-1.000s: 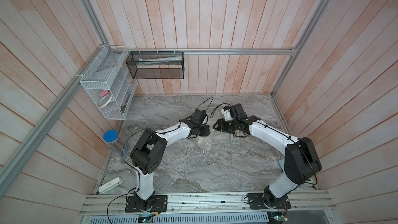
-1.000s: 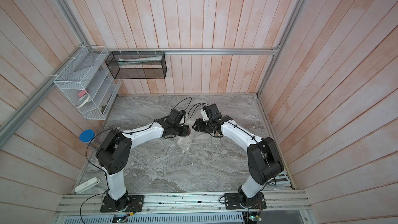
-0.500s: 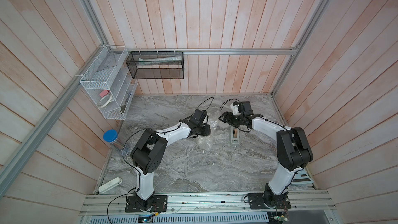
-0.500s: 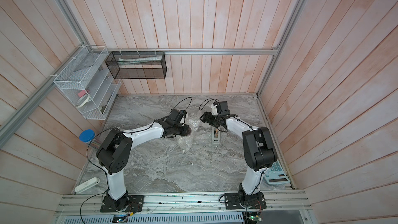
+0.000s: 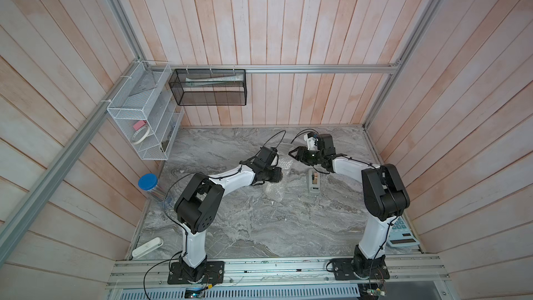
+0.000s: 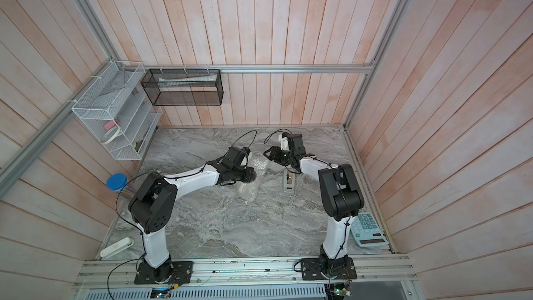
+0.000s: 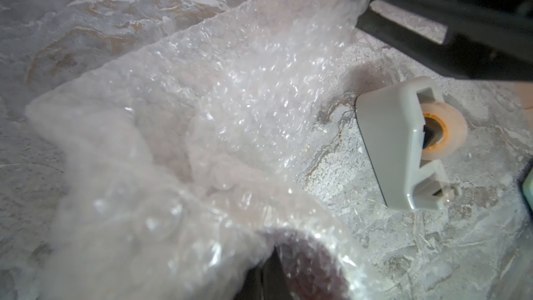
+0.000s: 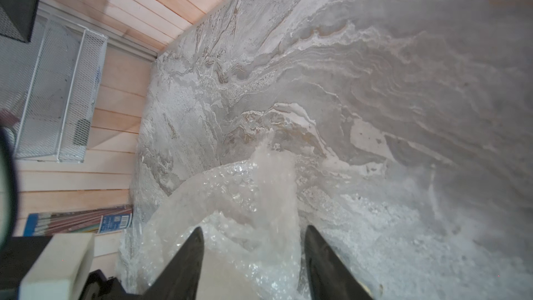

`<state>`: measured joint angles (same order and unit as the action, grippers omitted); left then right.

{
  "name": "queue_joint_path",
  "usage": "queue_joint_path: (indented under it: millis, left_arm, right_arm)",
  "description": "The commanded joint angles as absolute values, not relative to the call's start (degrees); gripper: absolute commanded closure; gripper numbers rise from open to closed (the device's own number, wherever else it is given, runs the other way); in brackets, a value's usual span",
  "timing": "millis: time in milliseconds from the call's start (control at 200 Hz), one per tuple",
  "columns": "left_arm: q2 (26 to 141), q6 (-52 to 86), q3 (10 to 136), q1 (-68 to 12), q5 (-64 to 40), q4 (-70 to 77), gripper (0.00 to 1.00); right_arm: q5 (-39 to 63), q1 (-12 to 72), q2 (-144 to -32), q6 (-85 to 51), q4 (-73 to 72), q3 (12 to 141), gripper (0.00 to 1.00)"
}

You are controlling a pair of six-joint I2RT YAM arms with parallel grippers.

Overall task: Wrap mugs in bubble wrap
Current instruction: Wrap the mug in bubble wrap.

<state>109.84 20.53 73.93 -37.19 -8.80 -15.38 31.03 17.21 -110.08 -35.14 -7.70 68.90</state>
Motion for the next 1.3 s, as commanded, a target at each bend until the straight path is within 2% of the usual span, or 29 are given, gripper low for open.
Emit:
queue_joint_path:
  millis: [0, 100, 210, 275, 470, 780, 1100, 1295]
  left_arm:
    - [111.1, 19.6, 71.5, -37.4, -10.0, -16.3, 1.00]
    - [110.5, 19.8, 71.0, -37.4, -10.0, -16.1, 1.00]
    - [109.6, 19.9, 70.5, -37.3, -9.8, -15.7, 1.00]
    - [108.8, 20.0, 70.1, -37.3, -9.7, -15.2, 1.00]
    - [106.6, 21.0, 69.2, -36.8, -10.3, -14.3, 1.00]
    - [99.8, 23.7, 64.7, -34.9, -12.6, -9.4, 1.00]
    - [96.1, 24.3, 63.0, -33.9, -13.5, -7.1, 1.00]
    - [92.4, 27.2, 60.1, -32.9, -13.5, -3.4, 1.00]
  right_arm:
    - [31.7, 17.3, -112.9, -34.8, -8.3, 71.0, 0.41]
    - [31.8, 17.3, -113.9, -35.4, -9.3, 71.1, 0.58]
    - [32.3, 17.4, -112.1, -36.9, -14.0, 68.3, 0.88]
    - [32.6, 17.5, -109.8, -37.3, -17.1, 65.9, 1.00]
    - [36.0, 19.1, -102.6, -35.5, -19.6, 62.0, 1.00]
    - [40.6, 25.4, -95.4, -30.6, -11.4, 56.0, 1.00]
    - [37.0, 29.5, -96.1, -23.3, -2.3, 54.8, 1.00]
    - [34.9, 30.7, -100.1, -17.4, 4.8, 59.0, 1.00]
